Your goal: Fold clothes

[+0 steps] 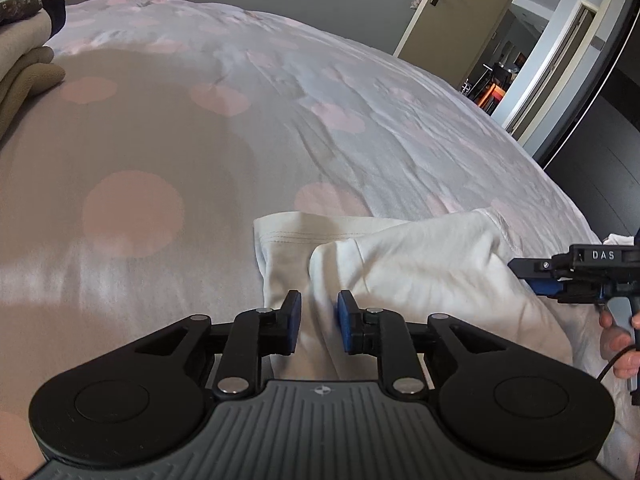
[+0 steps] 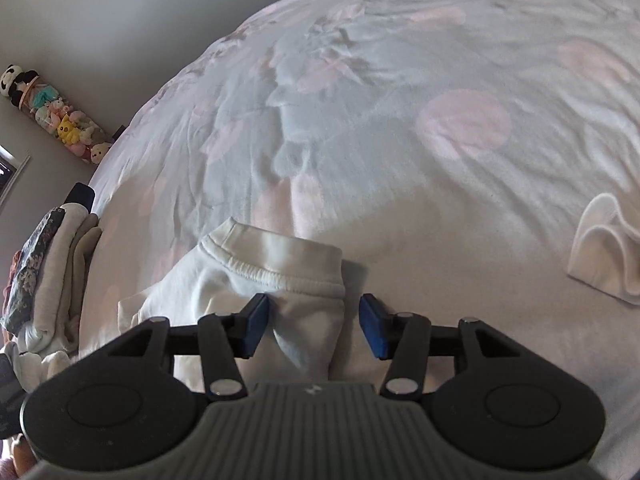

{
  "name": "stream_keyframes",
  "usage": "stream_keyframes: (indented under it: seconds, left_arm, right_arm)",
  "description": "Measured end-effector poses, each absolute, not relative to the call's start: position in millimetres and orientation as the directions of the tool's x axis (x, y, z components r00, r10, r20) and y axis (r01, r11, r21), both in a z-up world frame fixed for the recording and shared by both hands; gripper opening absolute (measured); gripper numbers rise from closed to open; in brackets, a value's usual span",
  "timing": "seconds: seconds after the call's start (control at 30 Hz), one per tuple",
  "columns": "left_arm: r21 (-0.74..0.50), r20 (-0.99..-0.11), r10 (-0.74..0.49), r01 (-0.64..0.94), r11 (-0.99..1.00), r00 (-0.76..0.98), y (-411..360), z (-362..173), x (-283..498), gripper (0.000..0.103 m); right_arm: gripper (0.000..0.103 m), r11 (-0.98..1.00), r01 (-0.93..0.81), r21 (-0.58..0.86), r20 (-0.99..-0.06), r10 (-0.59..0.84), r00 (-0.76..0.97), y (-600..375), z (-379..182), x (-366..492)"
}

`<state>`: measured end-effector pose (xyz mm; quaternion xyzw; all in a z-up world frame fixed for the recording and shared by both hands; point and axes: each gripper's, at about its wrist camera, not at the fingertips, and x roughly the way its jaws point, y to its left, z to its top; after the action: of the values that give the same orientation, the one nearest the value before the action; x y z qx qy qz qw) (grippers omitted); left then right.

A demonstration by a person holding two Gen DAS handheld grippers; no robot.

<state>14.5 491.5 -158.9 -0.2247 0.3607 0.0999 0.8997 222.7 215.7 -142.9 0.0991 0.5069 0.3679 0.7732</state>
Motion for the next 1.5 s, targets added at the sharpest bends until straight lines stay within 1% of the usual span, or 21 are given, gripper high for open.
stream_keyframes:
  seconds: [0.03, 0.07, 0.1, 0.17, 0.2, 0.23, 0.27, 0.4, 0.53, 0.6, 0.67, 0.73, 0.77, 0.93, 0.97, 1.0, 1.03, 1.07, 1.2, 1.4, 1.5]
  left_arm:
    - [-0.323, -0.693, 0.023, -0.340, 0.883, 0.720, 491, -159, 16, 0.017]
    - [-0.313, -0.694, 0.027, -0.336, 0.888, 0.719, 490, -159, 18, 0.015]
    - [-0.304, -0.695, 0.031, -0.332, 0.893, 0.719, 490, -158, 19, 0.013]
    - [-0.282, -0.695, 0.039, -0.323, 0.903, 0.718, 488, -158, 21, 0.008]
    - [-0.271, -0.695, 0.045, -0.320, 0.908, 0.717, 487, -157, 21, 0.005]
    - [-0.259, -0.696, 0.051, -0.317, 0.912, 0.717, 487, -157, 21, 0.004]
    - [-0.242, -0.700, 0.061, -0.316, 0.918, 0.712, 485, -156, 22, 0.004]
    - [-0.171, -0.730, 0.094, -0.313, 0.934, 0.677, 480, -157, 28, 0.003]
    - [-0.167, -0.741, 0.093, -0.316, 0.934, 0.665, 482, -156, 30, 0.003]
    - [-0.168, -0.743, 0.091, -0.316, 0.934, 0.663, 482, -156, 30, 0.003]
    - [-0.174, -0.743, 0.088, -0.318, 0.932, 0.663, 484, -153, 29, 0.003]
    - [-0.188, -0.738, 0.083, -0.322, 0.928, 0.670, 486, -148, 26, 0.003]
    - [-0.192, -0.736, 0.085, -0.327, 0.925, 0.672, 487, -143, 23, 0.004]
    - [-0.235, -0.731, 0.049, -0.319, 0.918, 0.680, 476, -119, 3, 0.004]
    - [-0.246, -0.734, 0.036, -0.314, 0.917, 0.678, 472, -115, -3, 0.008]
    - [-0.255, -0.737, 0.026, -0.313, 0.915, 0.675, 467, -111, -10, 0.014]
    - [-0.263, -0.740, 0.016, -0.312, 0.913, 0.672, 463, -108, -16, 0.017]
    - [-0.274, -0.744, 0.006, -0.313, 0.909, 0.668, 459, -104, -24, 0.019]
    - [-0.305, -0.780, -0.029, -0.340, 0.890, 0.625, 445, -98, -57, 0.019]
    - [-0.267, -0.838, -0.020, -0.377, 0.887, 0.546, 418, -94, -104, 0.019]
    - [-0.269, -0.851, -0.027, -0.391, 0.880, 0.524, 410, -95, -119, 0.019]
  right_arm:
    - [0.052, 0.702, -0.458, 0.545, -0.710, 0.677, 0.193, 217, -147, 229]
    - [0.043, 0.696, -0.460, 0.551, -0.709, 0.681, 0.182, 220, -148, 232]
    - [0.036, 0.694, -0.472, 0.543, -0.714, 0.678, 0.175, 222, -146, 234]
    - [0.013, 0.690, -0.509, 0.515, -0.721, 0.669, 0.178, 227, -139, 235]
    - [0.010, 0.686, -0.534, 0.493, -0.722, 0.665, 0.188, 229, -134, 235]
    - [0.007, 0.683, -0.572, 0.455, -0.721, 0.660, 0.214, 232, -126, 233]
    - [0.006, 0.677, -0.622, 0.393, -0.722, 0.646, 0.247, 237, -118, 229]
    - [0.005, 0.615, -0.783, 0.092, -0.745, 0.565, 0.355, 268, -106, 207]
    - [0.005, 0.624, -0.779, 0.055, -0.770, 0.523, 0.365, 273, -111, 208]
    - [0.007, 0.630, -0.776, 0.038, -0.782, 0.502, 0.369, 275, -114, 210]
    - [0.020, 0.634, -0.773, 0.022, -0.794, 0.481, 0.372, 277, -117, 211]
    - [0.030, 0.639, -0.770, 0.003, -0.790, 0.473, 0.389, 276, -113, 208]
    - [0.031, 0.638, -0.770, -0.006, -0.783, 0.476, 0.401, 273, -107, 204]
    - [0.032, 0.644, -0.765, 0.010, -0.774, 0.489, 0.401, 245, -85, 177]
    - [0.033, 0.648, -0.761, 0.024, -0.777, 0.491, 0.393, 239, -83, 171]
    - [0.034, 0.652, -0.757, 0.042, -0.780, 0.495, 0.383, 230, -82, 161]
    - [0.037, 0.653, -0.755, 0.056, -0.782, 0.499, 0.374, 222, -82, 151]
    - [0.037, 0.654, -0.754, 0.069, -0.783, 0.503, 0.365, 215, -82, 141]
    - [0.037, 0.667, -0.735, 0.122, -0.788, 0.515, 0.337, 180, -86, 95]
    - [0.037, 0.683, -0.708, 0.179, -0.785, 0.533, 0.317, 135, -93, 29]
    - [0.038, 0.659, -0.737, 0.150, -0.782, 0.535, 0.319, 122, -93, -1]
